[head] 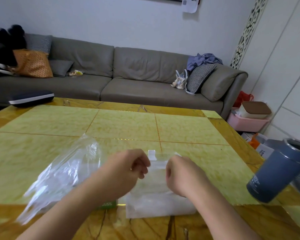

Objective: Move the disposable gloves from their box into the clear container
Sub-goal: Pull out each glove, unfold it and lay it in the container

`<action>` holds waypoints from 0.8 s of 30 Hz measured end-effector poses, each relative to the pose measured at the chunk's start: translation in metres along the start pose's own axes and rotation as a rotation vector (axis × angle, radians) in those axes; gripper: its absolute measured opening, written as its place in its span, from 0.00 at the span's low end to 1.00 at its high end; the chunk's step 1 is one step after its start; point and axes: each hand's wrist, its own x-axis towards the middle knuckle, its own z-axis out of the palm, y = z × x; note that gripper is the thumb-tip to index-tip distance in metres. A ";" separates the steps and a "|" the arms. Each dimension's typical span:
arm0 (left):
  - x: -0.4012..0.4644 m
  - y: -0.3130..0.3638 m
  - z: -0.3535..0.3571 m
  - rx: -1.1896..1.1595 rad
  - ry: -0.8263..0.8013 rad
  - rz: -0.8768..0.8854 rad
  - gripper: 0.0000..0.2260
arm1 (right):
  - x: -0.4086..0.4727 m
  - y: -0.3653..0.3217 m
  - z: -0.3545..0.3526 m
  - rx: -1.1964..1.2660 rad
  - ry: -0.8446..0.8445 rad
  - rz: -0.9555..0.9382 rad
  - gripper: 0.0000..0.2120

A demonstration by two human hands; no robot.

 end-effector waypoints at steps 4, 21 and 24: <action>-0.027 -0.028 -0.035 -0.110 0.465 -0.047 0.11 | -0.001 -0.008 -0.001 0.086 0.067 -0.014 0.11; -0.034 -0.095 -0.086 -0.247 0.657 -0.165 0.04 | -0.002 -0.033 0.008 0.263 0.352 -0.070 0.13; -0.041 -0.067 -0.088 -0.508 0.547 -0.055 0.04 | -0.005 -0.036 0.004 0.516 0.387 -0.198 0.12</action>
